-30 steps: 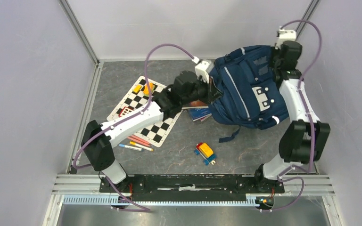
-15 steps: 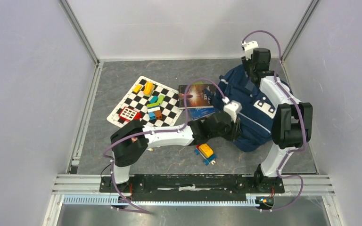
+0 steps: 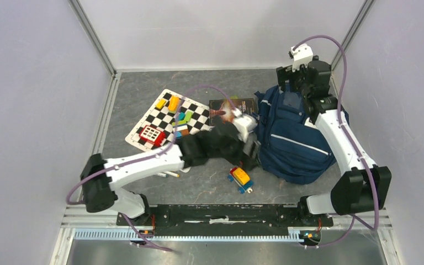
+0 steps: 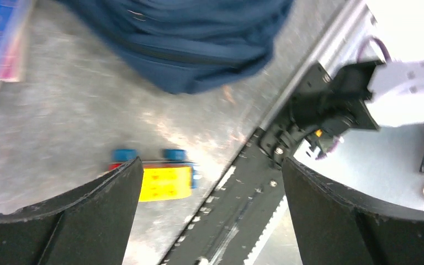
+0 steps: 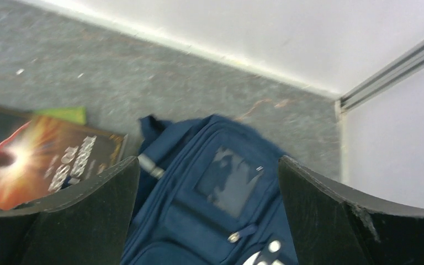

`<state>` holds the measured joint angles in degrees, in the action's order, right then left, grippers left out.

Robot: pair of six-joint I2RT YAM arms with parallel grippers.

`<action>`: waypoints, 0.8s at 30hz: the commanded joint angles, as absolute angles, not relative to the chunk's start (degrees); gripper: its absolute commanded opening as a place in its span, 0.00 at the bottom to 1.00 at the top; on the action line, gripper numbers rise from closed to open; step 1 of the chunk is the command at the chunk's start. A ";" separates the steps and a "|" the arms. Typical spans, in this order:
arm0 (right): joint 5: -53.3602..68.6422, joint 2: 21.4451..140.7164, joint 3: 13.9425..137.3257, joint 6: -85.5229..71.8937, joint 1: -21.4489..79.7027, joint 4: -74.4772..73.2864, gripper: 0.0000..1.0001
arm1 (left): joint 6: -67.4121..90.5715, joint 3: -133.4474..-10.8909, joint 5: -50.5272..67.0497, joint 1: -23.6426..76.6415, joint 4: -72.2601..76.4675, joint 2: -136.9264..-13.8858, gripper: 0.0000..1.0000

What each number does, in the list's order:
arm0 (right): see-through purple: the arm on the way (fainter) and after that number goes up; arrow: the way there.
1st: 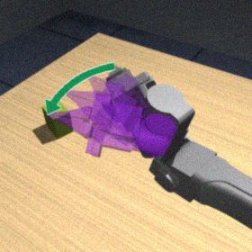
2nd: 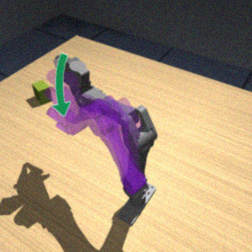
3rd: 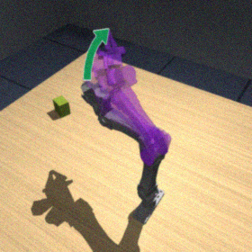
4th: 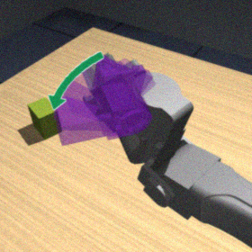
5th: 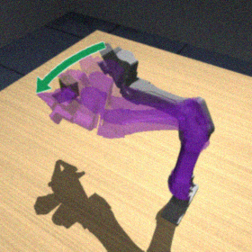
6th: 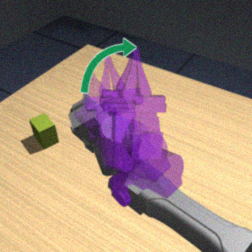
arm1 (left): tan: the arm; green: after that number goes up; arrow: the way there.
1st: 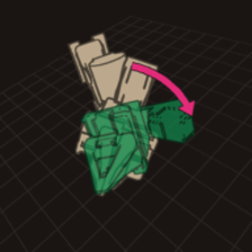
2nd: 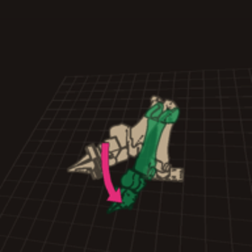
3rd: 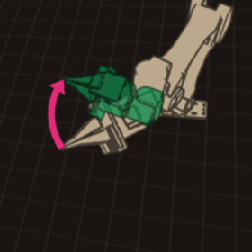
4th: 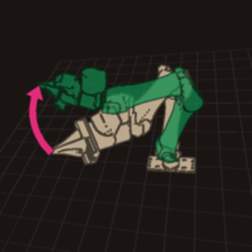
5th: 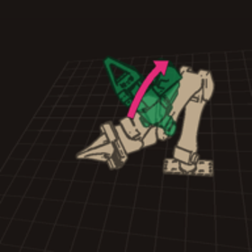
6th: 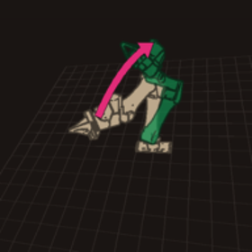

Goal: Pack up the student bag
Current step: Adjust the student bag at the center of the board.

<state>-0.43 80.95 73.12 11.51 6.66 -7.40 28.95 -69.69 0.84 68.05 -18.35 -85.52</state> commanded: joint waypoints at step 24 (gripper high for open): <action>1.67 97.25 71.56 13.46 20.30 -13.74 0.38 | 15.86 -66.45 7.07 31.11 -26.60 -77.83 1.00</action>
